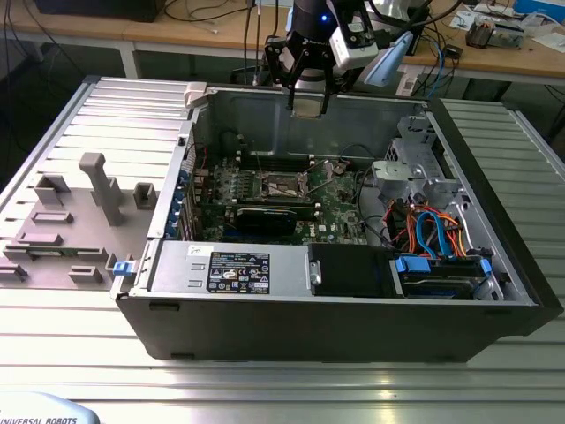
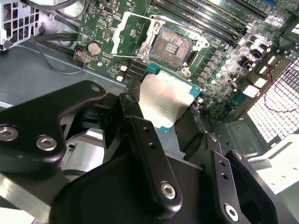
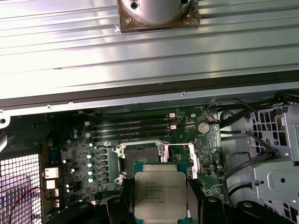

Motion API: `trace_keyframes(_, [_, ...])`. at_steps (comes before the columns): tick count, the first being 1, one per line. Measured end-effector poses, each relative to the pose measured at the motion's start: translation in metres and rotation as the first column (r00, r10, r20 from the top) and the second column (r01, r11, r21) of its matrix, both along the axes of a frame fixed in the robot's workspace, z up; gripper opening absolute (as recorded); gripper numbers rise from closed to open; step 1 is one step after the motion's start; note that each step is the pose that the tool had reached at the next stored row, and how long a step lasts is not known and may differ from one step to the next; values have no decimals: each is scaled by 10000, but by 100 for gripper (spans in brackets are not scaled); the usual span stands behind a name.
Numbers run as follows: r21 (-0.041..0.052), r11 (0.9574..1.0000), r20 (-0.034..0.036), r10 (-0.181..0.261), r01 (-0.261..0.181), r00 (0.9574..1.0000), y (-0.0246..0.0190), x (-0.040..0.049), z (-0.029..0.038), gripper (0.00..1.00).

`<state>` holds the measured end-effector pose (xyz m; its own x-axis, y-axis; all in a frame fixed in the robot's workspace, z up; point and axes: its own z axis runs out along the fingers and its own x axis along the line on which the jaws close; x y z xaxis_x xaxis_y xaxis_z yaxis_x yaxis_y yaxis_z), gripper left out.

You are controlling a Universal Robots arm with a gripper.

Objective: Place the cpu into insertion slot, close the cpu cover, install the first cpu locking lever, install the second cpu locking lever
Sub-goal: 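Place the cpu into insertion slot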

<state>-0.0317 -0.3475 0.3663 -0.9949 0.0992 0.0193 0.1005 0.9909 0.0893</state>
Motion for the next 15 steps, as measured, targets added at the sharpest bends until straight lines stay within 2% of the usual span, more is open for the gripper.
trace_keyframes(15, [0, 9999, 0, -164, 164, 9999, 0, 0, 0, 54])
